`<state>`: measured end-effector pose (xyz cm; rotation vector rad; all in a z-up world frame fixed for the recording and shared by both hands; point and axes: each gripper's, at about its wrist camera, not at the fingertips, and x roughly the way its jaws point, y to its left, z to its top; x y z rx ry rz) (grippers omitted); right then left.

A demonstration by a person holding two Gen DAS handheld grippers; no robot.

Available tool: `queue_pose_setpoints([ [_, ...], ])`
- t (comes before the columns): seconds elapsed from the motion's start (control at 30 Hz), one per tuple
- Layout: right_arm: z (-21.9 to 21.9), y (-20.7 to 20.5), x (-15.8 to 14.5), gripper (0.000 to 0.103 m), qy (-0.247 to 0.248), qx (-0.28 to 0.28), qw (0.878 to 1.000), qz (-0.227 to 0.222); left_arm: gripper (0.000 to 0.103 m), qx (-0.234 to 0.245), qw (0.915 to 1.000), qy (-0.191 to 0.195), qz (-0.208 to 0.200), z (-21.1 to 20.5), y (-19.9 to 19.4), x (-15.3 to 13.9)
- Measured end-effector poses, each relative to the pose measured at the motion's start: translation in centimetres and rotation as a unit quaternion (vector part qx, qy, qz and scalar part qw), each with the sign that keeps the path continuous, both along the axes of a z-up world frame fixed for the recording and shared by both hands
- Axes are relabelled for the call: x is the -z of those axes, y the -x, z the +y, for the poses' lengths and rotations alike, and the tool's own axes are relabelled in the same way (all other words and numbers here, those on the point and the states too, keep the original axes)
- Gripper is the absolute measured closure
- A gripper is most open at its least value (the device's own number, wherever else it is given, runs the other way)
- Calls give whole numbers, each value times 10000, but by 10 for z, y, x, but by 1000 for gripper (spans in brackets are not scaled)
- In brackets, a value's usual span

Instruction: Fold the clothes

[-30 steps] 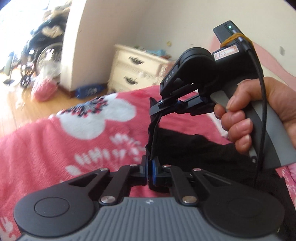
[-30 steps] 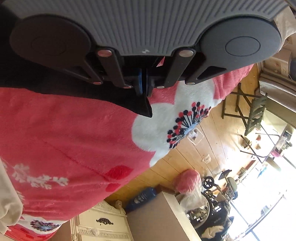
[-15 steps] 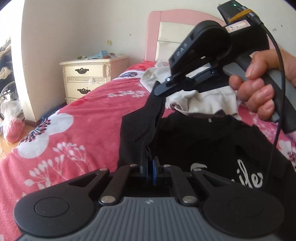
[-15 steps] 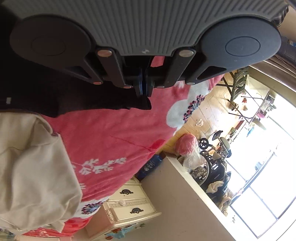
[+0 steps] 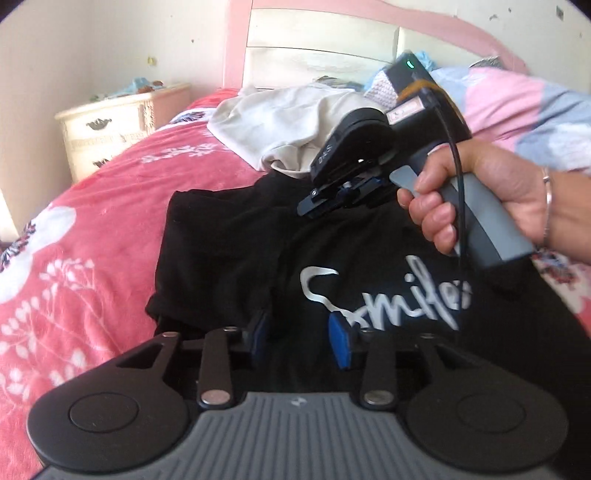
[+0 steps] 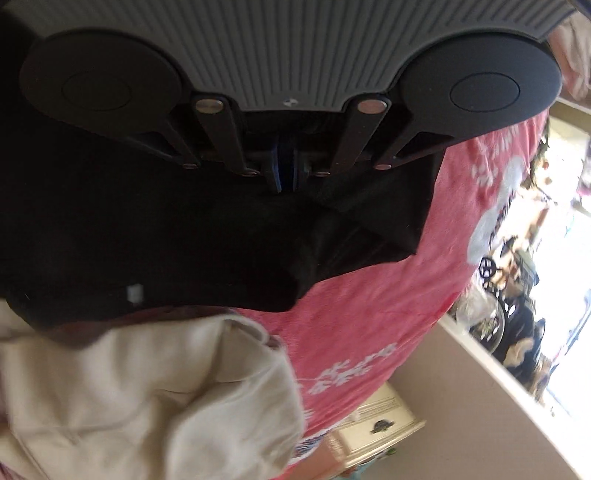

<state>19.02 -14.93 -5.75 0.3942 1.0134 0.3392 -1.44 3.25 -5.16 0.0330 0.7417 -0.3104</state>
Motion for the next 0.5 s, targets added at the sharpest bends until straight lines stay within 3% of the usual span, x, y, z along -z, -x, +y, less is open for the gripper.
queue_pose_setpoints([
  [0.1, -15, 8, -3, 88, -600, 67, 9979, 235, 64, -132, 9999, -38, -62, 19, 6, -8],
  [0.17, -18, 17, -4, 74, -900, -19, 9952, 383, 64, -280, 9988, -379, -166, 29, 5, -8],
  [0.3, -6, 29, 7, 72, -1213, -215, 9889, 827, 64, -487, 9943, -947, -102, 43, -8, 2],
  [0.4, 7, 33, 17, 72, -1064, -191, 9889, 1022, 65, -484, 9896, -1350, -71, 42, -12, 14],
  [0.5, 16, 35, 23, 72, -1053, -191, 9881, 1109, 65, -461, 9887, -1425, -37, 40, -13, 17],
])
